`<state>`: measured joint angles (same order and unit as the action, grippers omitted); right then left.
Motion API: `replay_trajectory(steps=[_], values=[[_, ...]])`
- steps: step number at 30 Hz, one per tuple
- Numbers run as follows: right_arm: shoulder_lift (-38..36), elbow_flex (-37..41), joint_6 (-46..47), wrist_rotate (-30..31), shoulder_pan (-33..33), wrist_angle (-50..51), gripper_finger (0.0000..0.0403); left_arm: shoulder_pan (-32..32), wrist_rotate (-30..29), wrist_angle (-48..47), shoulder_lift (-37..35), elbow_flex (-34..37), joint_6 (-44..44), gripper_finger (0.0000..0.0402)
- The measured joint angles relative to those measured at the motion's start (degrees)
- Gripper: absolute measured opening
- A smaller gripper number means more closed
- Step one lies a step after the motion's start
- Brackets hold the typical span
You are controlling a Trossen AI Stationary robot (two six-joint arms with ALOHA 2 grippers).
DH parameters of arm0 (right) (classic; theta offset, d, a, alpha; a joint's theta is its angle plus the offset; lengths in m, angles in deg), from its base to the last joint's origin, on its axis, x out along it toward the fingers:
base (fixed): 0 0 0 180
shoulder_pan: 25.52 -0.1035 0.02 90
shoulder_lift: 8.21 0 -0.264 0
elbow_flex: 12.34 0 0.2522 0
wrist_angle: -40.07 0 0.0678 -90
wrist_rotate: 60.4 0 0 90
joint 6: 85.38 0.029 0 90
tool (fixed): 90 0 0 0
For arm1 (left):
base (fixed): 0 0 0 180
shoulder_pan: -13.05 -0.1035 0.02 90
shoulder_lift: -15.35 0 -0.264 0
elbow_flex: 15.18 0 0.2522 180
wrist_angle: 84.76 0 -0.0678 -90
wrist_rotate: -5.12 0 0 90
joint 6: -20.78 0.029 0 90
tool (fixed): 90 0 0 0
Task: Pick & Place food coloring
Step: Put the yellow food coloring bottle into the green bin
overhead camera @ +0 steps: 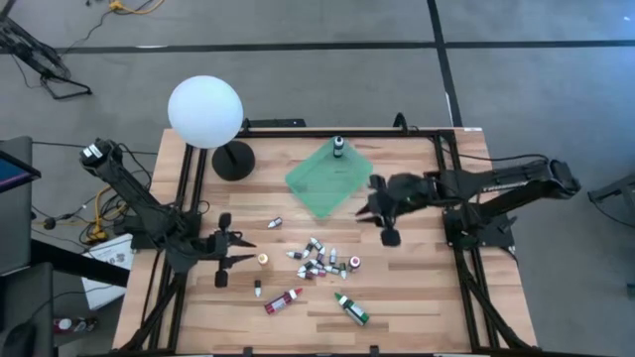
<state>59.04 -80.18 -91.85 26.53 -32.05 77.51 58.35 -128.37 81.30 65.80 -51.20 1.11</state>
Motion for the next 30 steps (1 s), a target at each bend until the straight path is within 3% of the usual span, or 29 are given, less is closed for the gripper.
replay_trajectory(steps=[11, 22, 30], values=[[0.05, -0.02, 0.95, 6.27, -10.47, -0.73, 0.0067, 0.00, 0.61, 6.42, 10.39, 1.30, -3.69, 0.0107], [0.06, -0.02, 1.98, 6.39, -14.17, -2.53, 0.0067, -1.62, -1.53, 8.10, 16.78, 1.33, -8.52, 0.0107], [0.12, -0.02, 2.06, 7.08, -15.63, -2.60, 0.0067, -1.84, -1.44, 8.97, 17.17, 1.33, -8.75, 0.0107]])
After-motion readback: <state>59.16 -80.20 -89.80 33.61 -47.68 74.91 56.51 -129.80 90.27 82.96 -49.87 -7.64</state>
